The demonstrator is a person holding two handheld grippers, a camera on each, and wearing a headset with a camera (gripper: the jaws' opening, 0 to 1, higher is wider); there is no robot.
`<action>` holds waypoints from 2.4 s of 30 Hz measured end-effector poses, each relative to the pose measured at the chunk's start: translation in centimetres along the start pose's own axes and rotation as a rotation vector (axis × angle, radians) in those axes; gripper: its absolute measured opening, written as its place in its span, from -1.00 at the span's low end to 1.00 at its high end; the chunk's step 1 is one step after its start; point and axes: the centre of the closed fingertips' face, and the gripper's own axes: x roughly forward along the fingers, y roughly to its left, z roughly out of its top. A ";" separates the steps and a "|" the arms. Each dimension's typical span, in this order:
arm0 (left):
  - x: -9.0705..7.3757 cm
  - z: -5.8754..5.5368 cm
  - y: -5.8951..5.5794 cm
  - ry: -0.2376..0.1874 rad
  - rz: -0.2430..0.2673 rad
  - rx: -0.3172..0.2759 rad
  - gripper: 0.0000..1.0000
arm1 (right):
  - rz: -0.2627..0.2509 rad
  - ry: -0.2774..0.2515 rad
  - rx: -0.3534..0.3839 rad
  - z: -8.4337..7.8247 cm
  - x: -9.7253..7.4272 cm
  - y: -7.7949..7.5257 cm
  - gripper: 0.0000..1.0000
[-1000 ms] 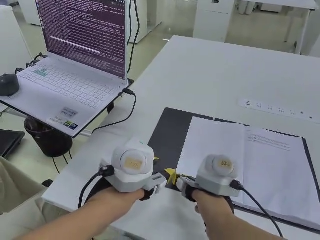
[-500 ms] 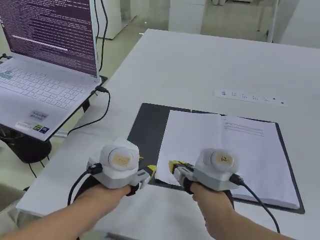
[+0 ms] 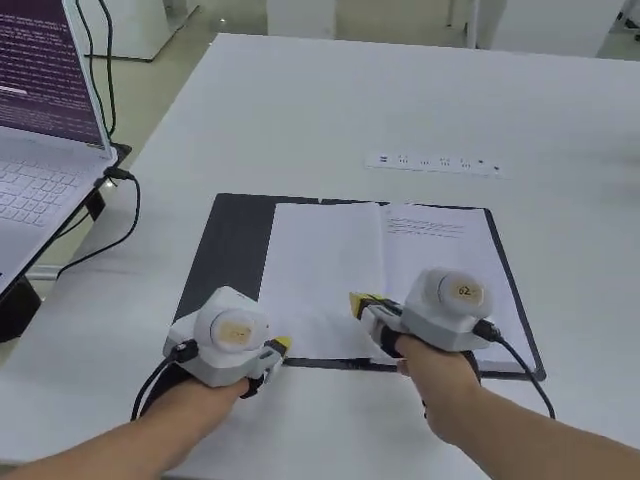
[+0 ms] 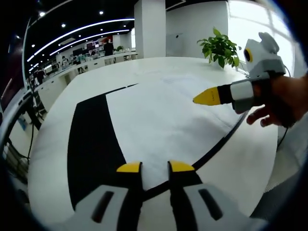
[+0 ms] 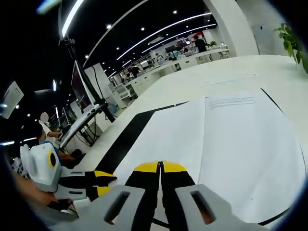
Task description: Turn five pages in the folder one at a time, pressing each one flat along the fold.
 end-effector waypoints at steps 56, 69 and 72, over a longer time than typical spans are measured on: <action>0.0 -0.4 0.7 -0.094 0.059 -0.045 -0.69 | -0.040 -0.050 0.170 7.3 8.8 -7.4 -1.00; 0.0 -0.4 0.7 -0.105 0.066 -0.058 -0.69 | -0.065 -0.039 0.119 9.6 13.6 -10.8 -1.00; 0.1 -0.4 0.7 -0.104 0.068 -0.061 -0.69 | -0.077 -0.051 0.111 10.2 14.4 -11.5 -1.00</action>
